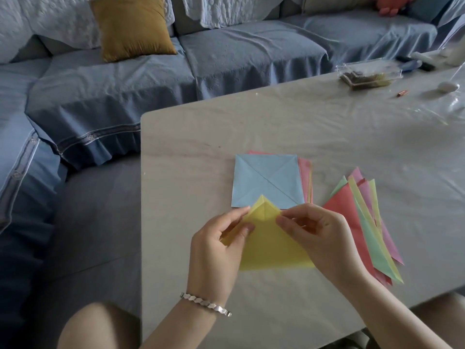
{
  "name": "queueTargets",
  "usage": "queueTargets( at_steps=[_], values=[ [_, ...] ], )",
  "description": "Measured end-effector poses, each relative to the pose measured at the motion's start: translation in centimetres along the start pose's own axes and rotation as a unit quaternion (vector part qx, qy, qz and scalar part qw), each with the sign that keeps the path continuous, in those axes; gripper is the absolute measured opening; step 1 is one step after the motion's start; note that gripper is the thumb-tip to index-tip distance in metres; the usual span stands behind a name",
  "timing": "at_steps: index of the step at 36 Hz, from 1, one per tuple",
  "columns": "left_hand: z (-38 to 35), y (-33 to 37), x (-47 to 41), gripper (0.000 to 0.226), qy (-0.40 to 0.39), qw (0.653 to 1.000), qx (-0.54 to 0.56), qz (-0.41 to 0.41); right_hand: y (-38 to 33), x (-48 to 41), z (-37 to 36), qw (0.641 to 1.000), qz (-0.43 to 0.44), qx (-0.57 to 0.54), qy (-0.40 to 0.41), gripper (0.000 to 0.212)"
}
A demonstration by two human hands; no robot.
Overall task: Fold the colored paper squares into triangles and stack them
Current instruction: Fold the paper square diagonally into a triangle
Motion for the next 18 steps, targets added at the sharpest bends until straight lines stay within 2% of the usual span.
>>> queueTargets(
  at_steps=[7,18],
  values=[
    [0.09,0.56,0.02,0.040,-0.002,1.000,-0.011,-0.015,-0.16,0.03,0.21,0.998,-0.010,-0.054,-0.003,0.021],
    [0.01,1.01,-0.13,0.020,0.014,0.998,-0.038,-0.049,-0.78,0.53,0.42,0.999,-0.025,-0.037,-0.009,0.020]
  ],
)
Point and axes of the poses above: each hand's wrist, its own x-axis away from the middle knuckle, its own z-axis out of the back of the hand, y = z × x, the point moved 7 cm from there along -x, towards the middle knuckle, and after that the axes turned 11 degrees about -z, right-handed, at the moved point
